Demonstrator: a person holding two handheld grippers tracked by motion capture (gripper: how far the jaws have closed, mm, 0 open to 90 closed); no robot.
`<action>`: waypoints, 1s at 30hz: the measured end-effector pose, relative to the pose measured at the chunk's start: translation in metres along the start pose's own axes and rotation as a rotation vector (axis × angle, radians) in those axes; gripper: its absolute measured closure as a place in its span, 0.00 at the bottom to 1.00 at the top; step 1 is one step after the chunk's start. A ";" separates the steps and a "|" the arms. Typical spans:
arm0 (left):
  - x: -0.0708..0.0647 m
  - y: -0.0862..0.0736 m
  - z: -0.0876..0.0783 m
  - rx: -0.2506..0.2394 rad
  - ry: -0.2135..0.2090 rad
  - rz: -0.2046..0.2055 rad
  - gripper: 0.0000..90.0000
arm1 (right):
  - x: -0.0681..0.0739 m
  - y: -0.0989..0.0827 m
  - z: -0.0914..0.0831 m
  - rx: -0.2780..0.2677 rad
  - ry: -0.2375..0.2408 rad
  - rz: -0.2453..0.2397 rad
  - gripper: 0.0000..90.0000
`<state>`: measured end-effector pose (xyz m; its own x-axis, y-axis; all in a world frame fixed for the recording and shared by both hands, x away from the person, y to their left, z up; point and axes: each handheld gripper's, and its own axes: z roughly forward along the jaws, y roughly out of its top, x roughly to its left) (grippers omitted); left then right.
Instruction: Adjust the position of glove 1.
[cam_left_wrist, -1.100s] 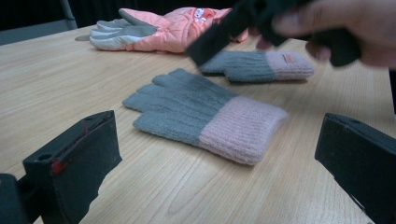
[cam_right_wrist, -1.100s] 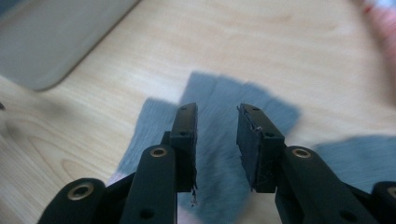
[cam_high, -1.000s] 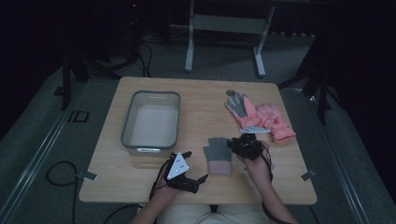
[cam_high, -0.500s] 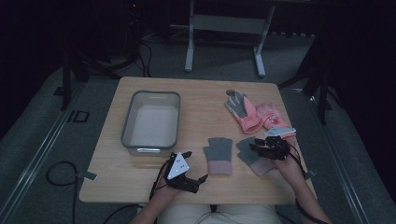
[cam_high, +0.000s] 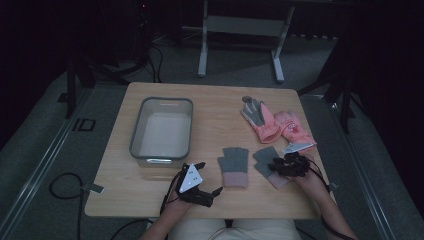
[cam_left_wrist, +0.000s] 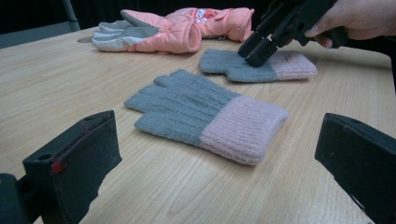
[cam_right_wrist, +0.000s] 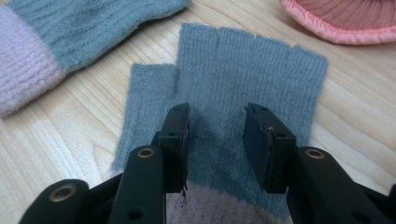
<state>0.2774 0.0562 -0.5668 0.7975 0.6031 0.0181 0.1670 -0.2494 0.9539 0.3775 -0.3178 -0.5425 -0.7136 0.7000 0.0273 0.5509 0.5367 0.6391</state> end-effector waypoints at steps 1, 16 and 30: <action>0.000 0.000 0.000 0.002 0.000 0.001 0.00 | 0.000 0.000 0.000 0.007 0.002 0.008 0.68; 0.000 0.000 0.000 -0.003 0.004 -0.002 0.00 | 0.008 0.004 -0.009 -0.026 -0.075 0.099 0.95; 0.000 0.000 0.000 0.002 0.006 0.004 0.00 | 0.038 0.029 -0.074 -0.200 -0.225 0.245 0.95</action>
<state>0.2771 0.0558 -0.5667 0.7946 0.6067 0.0236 0.1650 -0.2532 0.9532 0.3343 -0.3107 -0.4661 -0.4465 0.8937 0.0431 0.5821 0.2535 0.7726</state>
